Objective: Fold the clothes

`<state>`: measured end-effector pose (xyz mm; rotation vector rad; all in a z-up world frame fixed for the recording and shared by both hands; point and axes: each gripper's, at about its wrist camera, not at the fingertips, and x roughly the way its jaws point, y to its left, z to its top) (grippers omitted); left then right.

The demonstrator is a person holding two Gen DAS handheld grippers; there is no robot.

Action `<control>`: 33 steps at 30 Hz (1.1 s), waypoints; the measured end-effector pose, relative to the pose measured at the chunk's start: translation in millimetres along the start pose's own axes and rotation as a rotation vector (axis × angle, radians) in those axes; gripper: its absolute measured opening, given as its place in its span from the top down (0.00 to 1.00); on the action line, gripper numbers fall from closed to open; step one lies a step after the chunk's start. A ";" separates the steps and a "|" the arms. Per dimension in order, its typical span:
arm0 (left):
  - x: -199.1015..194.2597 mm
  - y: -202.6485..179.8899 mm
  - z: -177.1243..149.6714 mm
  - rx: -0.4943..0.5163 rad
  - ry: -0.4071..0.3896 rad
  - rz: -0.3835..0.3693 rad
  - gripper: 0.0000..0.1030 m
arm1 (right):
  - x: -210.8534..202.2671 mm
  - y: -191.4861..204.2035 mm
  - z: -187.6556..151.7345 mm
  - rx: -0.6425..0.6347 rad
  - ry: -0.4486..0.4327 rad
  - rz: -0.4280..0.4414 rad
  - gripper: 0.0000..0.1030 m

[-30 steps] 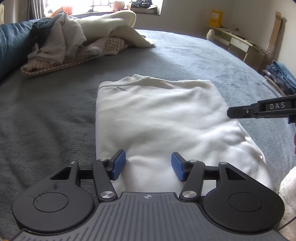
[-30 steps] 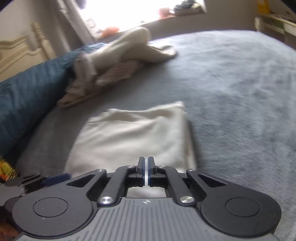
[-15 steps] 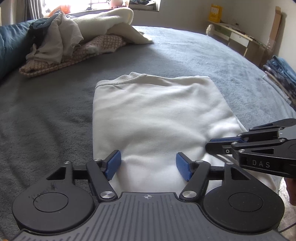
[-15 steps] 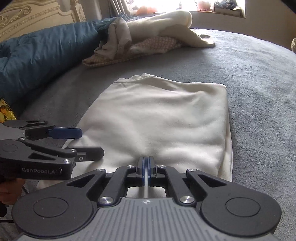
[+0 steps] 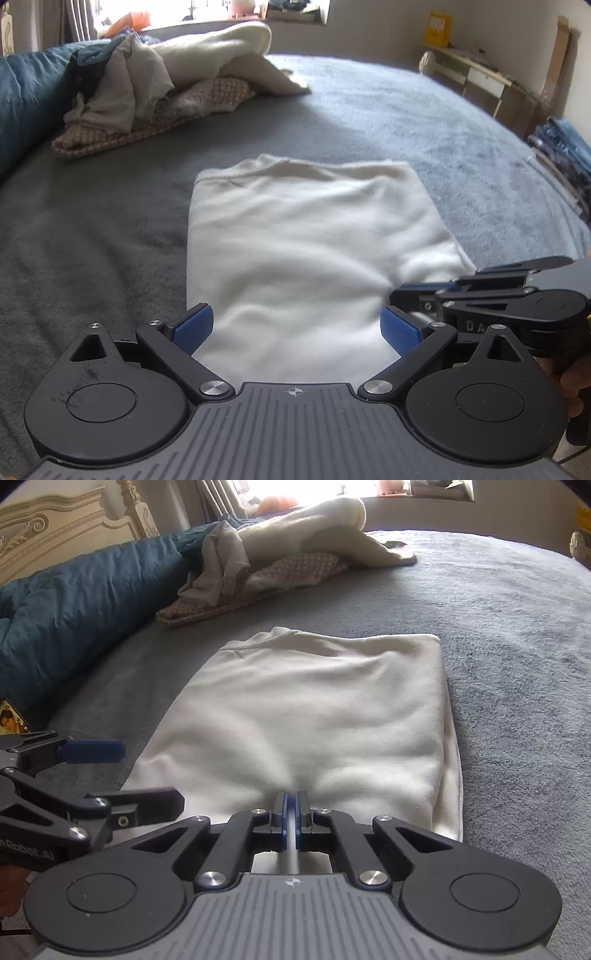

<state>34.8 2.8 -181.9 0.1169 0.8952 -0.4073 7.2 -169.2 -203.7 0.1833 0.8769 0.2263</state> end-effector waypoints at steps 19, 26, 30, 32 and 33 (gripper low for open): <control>14.2 -10.0 -6.4 0.010 0.116 0.082 0.06 | -46.5 -9.5 -12.7 0.061 -0.014 -0.139 0.95; 15.9 -11.6 -5.9 0.015 0.123 0.089 0.06 | -38.3 4.6 -25.3 0.004 0.084 -0.057 0.94; 15.2 -10.5 -6.7 0.016 0.121 0.085 0.05 | -35.4 1.4 -35.6 0.027 0.143 -0.039 0.94; 13.4 -8.4 -7.2 0.014 0.114 0.081 0.06 | -36.5 -1.4 -39.5 0.047 0.154 -0.025 0.94; 10.8 -7.0 -7.8 0.016 0.105 0.085 0.06 | -36.4 -2.2 -40.2 0.051 0.156 -0.021 0.94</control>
